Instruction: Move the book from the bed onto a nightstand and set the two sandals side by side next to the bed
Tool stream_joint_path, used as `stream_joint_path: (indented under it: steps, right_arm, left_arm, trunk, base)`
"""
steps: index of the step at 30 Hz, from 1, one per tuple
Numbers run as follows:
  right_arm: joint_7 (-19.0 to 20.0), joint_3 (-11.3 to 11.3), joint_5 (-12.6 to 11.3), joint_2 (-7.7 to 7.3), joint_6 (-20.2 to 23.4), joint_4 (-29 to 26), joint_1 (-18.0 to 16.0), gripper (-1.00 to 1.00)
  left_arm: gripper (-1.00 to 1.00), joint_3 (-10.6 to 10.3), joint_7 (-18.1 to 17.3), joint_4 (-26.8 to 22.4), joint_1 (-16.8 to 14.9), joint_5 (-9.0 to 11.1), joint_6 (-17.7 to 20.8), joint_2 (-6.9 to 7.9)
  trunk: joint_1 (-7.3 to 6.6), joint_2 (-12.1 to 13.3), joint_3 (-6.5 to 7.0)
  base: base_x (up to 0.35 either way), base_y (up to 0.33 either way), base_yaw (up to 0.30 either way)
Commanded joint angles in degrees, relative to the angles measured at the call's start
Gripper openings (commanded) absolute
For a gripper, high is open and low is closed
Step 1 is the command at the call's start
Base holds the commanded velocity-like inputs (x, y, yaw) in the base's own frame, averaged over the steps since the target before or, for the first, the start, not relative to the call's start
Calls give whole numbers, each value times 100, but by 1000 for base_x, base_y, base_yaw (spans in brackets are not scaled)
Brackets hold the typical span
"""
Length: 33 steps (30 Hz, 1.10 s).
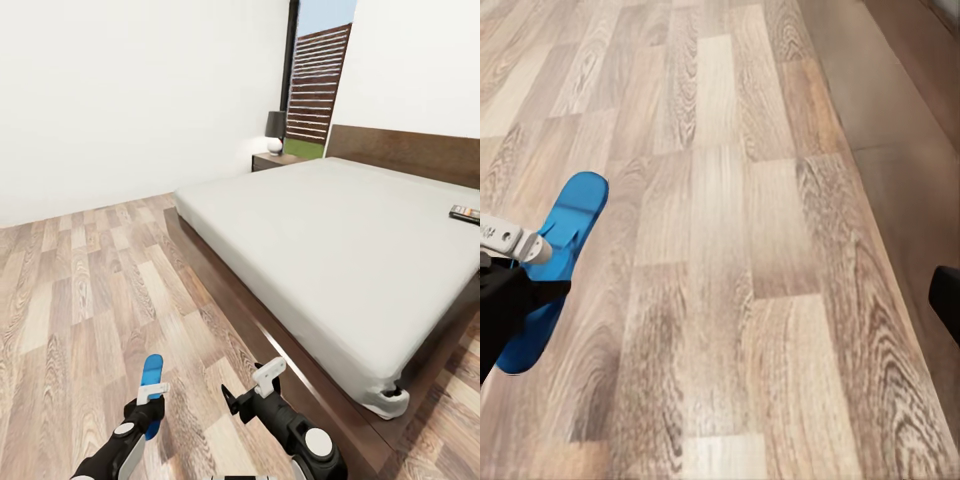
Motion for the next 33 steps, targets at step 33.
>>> stream_joint_path:
  steps: [33]
  right_arm:
    - [13,7,-1,2,39,-9,-2,100]
  left_arm:
    - [-100,-6,9,4,-3,40,-30,1]
  trunk:
    - [-86,43,727]
  base:
    - [0,0,0]
